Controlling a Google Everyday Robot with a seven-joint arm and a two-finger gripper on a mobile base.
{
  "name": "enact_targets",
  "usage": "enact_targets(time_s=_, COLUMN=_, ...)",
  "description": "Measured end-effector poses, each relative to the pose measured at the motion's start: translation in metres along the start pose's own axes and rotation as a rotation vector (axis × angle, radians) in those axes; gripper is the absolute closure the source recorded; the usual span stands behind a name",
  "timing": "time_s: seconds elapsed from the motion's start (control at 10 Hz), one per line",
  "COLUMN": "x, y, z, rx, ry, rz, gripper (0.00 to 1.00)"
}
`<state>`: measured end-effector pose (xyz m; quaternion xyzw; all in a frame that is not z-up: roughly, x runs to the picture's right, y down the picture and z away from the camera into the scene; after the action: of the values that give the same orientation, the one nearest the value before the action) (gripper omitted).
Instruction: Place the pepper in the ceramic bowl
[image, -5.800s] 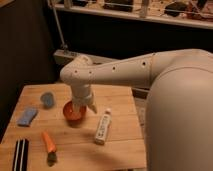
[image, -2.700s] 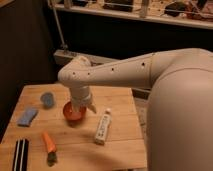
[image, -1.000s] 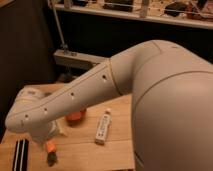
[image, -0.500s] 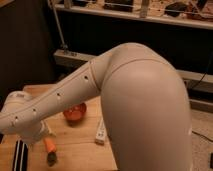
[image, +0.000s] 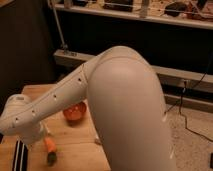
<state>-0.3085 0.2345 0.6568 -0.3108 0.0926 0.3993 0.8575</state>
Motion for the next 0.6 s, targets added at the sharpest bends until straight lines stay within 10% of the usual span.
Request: enact_targets(time_s=0.6, x=-0.004, y=-0.011, z=0.019, rx=0.003, ry=0.046, rz=0.018, gripper=0.35)
